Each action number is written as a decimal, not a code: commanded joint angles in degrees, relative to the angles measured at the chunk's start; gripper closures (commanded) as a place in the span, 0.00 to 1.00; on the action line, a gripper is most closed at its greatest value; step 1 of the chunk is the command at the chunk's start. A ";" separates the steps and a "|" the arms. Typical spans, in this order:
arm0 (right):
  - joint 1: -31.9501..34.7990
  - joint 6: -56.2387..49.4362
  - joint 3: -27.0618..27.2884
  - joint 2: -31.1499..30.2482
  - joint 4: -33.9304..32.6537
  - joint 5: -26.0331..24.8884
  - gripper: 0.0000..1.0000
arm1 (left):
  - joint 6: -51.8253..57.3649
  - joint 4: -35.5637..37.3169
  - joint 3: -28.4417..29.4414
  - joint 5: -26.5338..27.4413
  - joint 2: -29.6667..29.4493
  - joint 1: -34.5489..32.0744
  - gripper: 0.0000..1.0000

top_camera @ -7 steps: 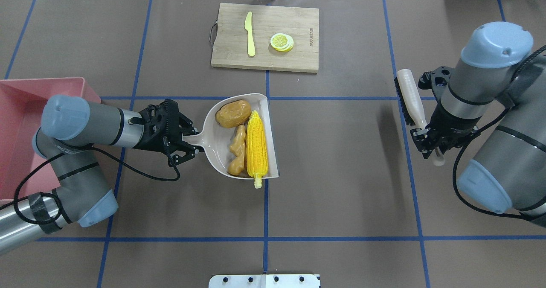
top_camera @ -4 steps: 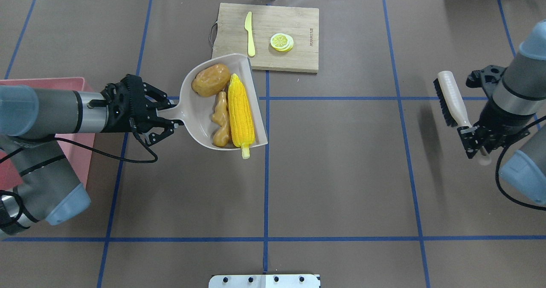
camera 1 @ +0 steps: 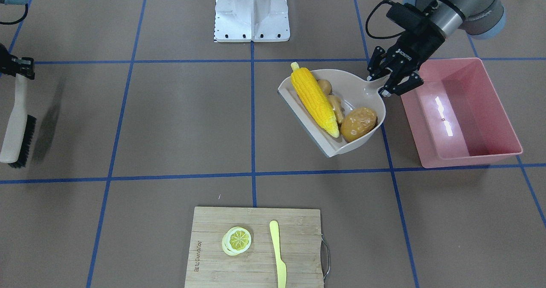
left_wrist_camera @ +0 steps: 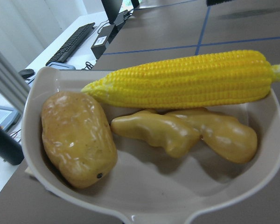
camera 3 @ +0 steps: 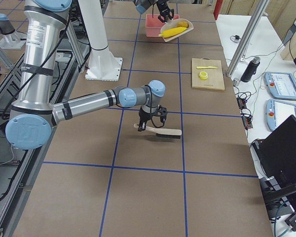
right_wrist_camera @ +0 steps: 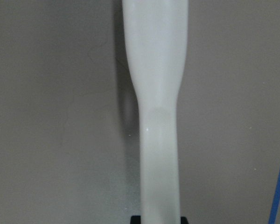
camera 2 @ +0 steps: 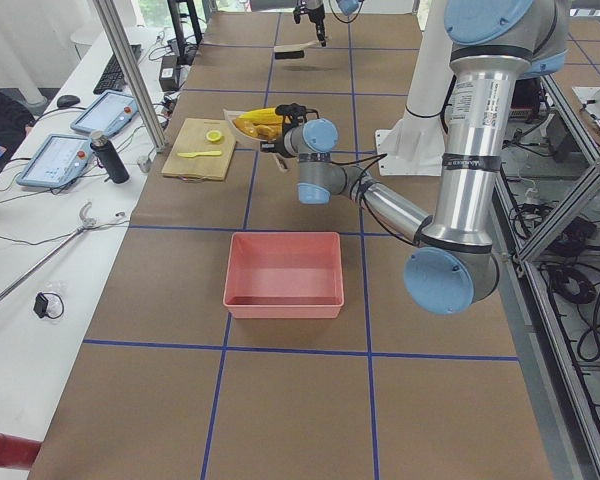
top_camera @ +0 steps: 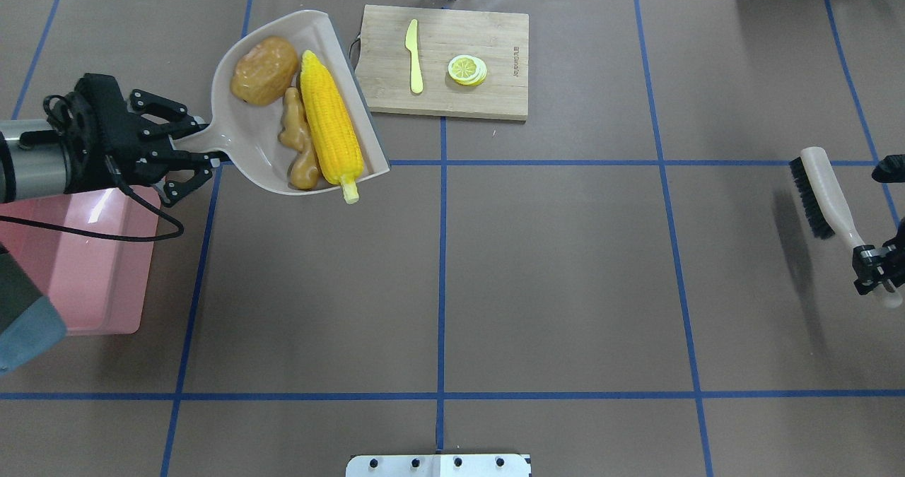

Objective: Sweep and dump trash into bin
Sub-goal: 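Carry the loaded dustpan with the left gripper over the pink bin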

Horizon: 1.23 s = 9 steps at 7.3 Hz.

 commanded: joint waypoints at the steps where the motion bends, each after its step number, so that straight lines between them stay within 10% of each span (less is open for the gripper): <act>1: 1.29 -1.26 -2.39 -4.63 7.77 1.68 1.00 | -4.68 -2.77 -3.94 -0.11 10.31 -5.62 1.00; 5: 4.28 -3.47 -7.85 -9.30 18.96 2.92 1.00 | -4.51 -10.26 -1.51 -7.28 27.83 -20.73 1.00; 9: 4.55 -3.55 -8.11 -10.18 19.05 2.92 1.00 | 10.30 -10.00 11.16 -16.90 28.99 -36.32 1.00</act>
